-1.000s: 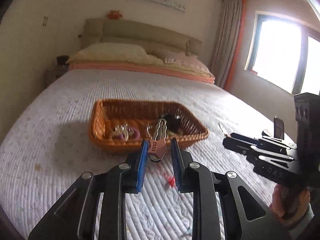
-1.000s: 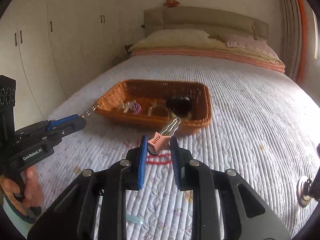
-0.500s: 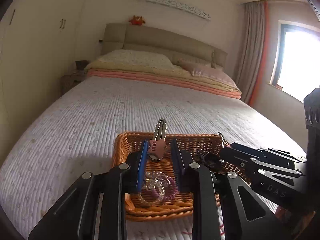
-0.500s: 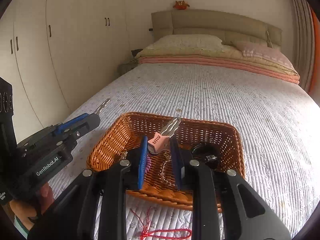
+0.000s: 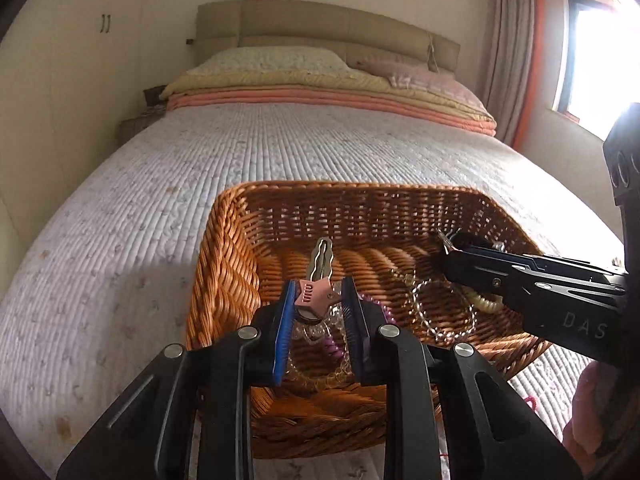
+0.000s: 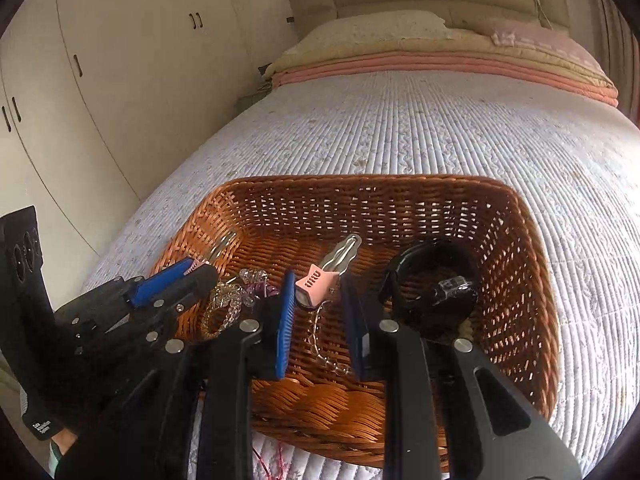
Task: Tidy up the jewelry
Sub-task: 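Carry the pink star key into the basket and open the left tool, then move both tools back over the blue hair clip and red cord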
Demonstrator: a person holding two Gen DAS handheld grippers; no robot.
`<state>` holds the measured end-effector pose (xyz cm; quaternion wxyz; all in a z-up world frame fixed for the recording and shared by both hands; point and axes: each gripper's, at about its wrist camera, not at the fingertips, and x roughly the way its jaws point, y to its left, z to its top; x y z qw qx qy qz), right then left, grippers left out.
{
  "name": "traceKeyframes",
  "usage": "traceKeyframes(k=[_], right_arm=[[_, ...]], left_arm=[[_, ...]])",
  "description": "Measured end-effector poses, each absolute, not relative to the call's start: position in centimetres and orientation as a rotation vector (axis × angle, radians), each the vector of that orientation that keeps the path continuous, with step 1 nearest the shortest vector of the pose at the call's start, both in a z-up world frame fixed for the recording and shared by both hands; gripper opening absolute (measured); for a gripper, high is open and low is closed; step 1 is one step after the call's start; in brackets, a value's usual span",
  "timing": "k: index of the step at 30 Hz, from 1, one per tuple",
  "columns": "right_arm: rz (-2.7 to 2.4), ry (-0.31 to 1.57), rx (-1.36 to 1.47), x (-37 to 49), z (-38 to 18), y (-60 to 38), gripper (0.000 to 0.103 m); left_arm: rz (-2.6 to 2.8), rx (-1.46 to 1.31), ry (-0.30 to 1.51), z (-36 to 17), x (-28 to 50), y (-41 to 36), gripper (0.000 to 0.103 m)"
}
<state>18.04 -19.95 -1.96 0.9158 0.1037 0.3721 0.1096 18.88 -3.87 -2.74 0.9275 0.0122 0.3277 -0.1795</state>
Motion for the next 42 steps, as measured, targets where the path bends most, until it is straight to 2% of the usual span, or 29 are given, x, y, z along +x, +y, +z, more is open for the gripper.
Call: traceKeyframes(k=[6,9,12,21,22,25,30,34,42], right_arm=[[0.206,0.789,0.217,18.6,-2.6,-20.1,0.021],[0.211,0.788,0.237,18.8,-2.8,-20.6,0.021],[0.227,0.786,0.266,18.7,-2.8,-21.1,0.023],[0.246,0.71,0.304,15.9,-0.5,-22.3,0.024],[0.247,0.699,0.301,15.1,-0.3,-22.4,0.027],[0.237,0.669,0.271,12.3,0.7,-22.5,0.047],[0.206,0.649,0.208,8.0,2.0,-22.6,0.047],[0.206,0.642,0.225,5.2,2.5,-23.3,0.047],[0.201,0.716,0.268,0.8,-0.2,-24.2,0.047]], left_arm=[[-0.373,0.014,0.675,-2.7,18.8,-3.6,0.023],[-0.382,0.002,0.664,-2.6,18.6,-3.3,0.027],[-0.394,-0.014,0.647,-2.3,18.3,-3.1,0.037],[-0.414,-0.063,0.525,0.4,14.6,-2.3,0.043],[-0.415,-0.068,0.517,0.7,14.0,-2.2,0.043],[-0.444,-0.097,0.502,1.4,11.6,-1.9,0.043],[-0.483,-0.026,0.488,3.1,7.3,-2.4,0.043],[-0.529,-0.012,0.486,3.5,3.0,-2.5,0.047],[-0.549,-0.011,0.616,-1.3,-2.7,-2.3,0.047]])
